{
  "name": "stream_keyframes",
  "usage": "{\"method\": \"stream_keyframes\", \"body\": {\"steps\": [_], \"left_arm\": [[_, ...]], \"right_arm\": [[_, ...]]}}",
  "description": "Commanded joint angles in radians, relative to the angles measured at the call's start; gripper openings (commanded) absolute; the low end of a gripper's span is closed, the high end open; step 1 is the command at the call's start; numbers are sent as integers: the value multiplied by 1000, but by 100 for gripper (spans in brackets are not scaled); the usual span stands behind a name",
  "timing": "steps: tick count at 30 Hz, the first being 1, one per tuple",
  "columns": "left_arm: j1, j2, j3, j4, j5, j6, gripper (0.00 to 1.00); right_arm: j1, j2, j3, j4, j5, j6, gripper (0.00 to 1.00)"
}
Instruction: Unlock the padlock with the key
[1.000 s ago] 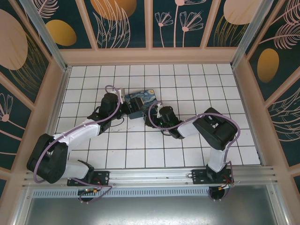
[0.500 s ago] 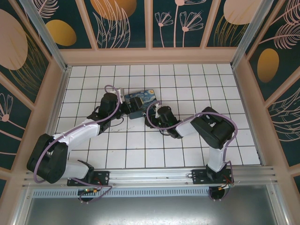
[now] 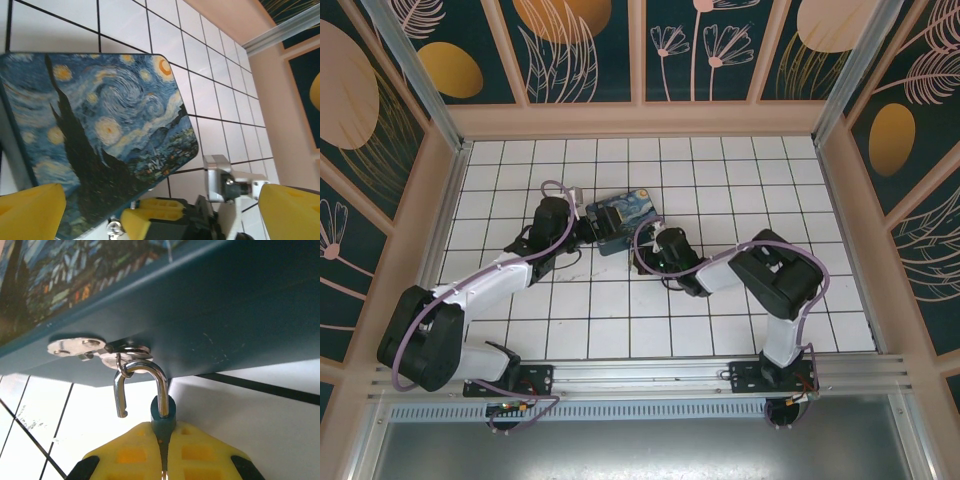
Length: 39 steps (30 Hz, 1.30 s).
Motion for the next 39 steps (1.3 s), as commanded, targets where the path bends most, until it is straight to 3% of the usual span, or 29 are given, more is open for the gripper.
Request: {"method": "stream_keyframes", "body": {"steps": [1,12,21,36,39], "left_arm": [[6,-28,42,-82,-72,82,98],[-4,73,113,-188,-186,199,99],[-92,169,177,-272,-354,277,98],[-200,309,216,-313,-482,341,98],[-214,346,232,-337,-518,355,99]], "right_arm": [[-5,-58,-30,-116,76,22,0],[-3,-87,14,-359,206,73,0],[-4,-125,32,-493,283,61,0],[-64,-192,-67,-343,145,30,0],[-91,-197,-89,-311,62,3,0]]}}
